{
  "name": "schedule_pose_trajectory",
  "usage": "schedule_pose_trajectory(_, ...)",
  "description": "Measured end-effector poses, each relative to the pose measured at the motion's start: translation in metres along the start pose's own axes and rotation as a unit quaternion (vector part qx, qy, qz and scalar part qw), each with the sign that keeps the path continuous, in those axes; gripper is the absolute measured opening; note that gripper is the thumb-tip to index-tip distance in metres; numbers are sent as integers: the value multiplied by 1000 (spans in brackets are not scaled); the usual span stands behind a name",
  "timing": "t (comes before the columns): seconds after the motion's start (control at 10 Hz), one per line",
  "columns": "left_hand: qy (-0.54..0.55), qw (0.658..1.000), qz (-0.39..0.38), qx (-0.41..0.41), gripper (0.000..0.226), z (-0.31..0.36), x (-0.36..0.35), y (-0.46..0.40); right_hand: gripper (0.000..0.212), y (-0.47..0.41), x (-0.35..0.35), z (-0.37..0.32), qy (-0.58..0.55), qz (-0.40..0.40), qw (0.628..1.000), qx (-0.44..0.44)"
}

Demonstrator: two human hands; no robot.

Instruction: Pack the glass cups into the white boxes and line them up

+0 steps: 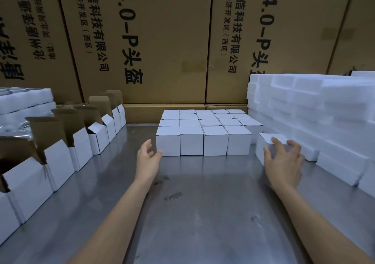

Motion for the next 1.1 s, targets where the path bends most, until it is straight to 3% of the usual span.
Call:
schedule_pose_trajectory(0.3,-3,1000,-12,-24,42,0,-8,-17,52,-28,-32,2,-3,-82,994,69)
schedule_pose_trajectory(0.6,-21,999,-10,-33,45,-3,-10,-20,67,-36,-44,1,0,-141,987,83)
schedule_pose_trajectory(0.8,-36,999,-6,-30,47,-4,-10,-22,70,-36,-42,0,-37,-142,987,71)
schedule_pose_trajectory(1.1,6,1000,18,-7,50,4,-6,-10,51,-3,-23,-20,22,-98,990,98)
Point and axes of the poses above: each hand's wrist, its own y-axis away from the middle knuckle, its own x-axis out of the back of the hand, z = x × y, the point moved 2 cm from there along -y, towards the middle knuckle, and after that the axes turned 10 degrees about x, right-handed, at the moved point
